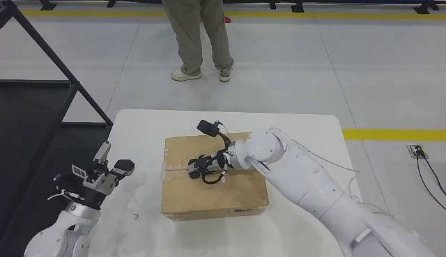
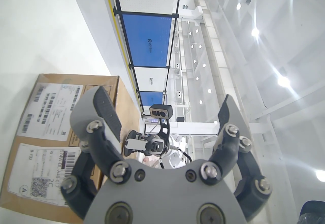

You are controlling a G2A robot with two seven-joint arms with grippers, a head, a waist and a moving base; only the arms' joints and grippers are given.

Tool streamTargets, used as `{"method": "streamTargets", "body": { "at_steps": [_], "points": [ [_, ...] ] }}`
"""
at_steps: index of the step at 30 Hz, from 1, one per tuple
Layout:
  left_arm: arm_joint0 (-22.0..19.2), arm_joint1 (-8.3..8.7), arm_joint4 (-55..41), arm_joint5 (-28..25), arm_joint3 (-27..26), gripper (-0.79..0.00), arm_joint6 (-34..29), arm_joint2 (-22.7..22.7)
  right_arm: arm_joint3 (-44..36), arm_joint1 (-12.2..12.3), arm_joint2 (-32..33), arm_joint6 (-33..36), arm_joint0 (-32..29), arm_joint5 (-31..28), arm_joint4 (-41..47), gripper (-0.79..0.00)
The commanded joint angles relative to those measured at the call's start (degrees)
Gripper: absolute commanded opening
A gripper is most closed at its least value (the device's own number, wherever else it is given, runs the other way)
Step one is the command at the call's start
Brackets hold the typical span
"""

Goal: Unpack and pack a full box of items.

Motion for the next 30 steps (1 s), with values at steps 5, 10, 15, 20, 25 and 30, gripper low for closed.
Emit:
{"method": "streamTargets", "body": {
  "at_steps": [5, 10, 15, 20, 25, 30],
  "points": [
    [0.9, 0.06, -1.2, -0.7, 0.2, 0.0, -0.6, -1.6, 4.8, -3.8, -2.0, -1.0, 1.9, -0.9, 1.5, -0.785],
    [1.3, 0.12, -2.2, -1.1, 0.9, 0.0, -1.5, -2.8, 8.3, -7.1, -3.6, -2.0, 3.0, -2.1, 1.6, -0.785],
    [1.2, 0.24, -2.6, -1.1, 1.6, 0.0, -2.5, -3.8, 11.8, -10.0, -4.6, -3.5, 3.8, -3.4, 1.4, -0.785],
    [1.1, 0.36, -3.2, -1.1, 2.4, 0.0, -3.6, -4.8, 15.0, -12.7, -5.1, -4.5, 4.5, -4.1, 1.4, -0.785],
    [1.0, 0.46, -3.8, -1.2, 3.3, 0.0, -4.6, -5.4, 17.7, -15.0, -5.3, -4.6, 5.2, -4.8, 1.2, -0.785],
    [0.7, 0.58, -4.0, -1.1, 3.8, 0.0, -5.7, -5.8, 20.1, -16.8, -5.1, -4.5, 5.6, -5.9, 1.1, -0.785]
  ]
}}
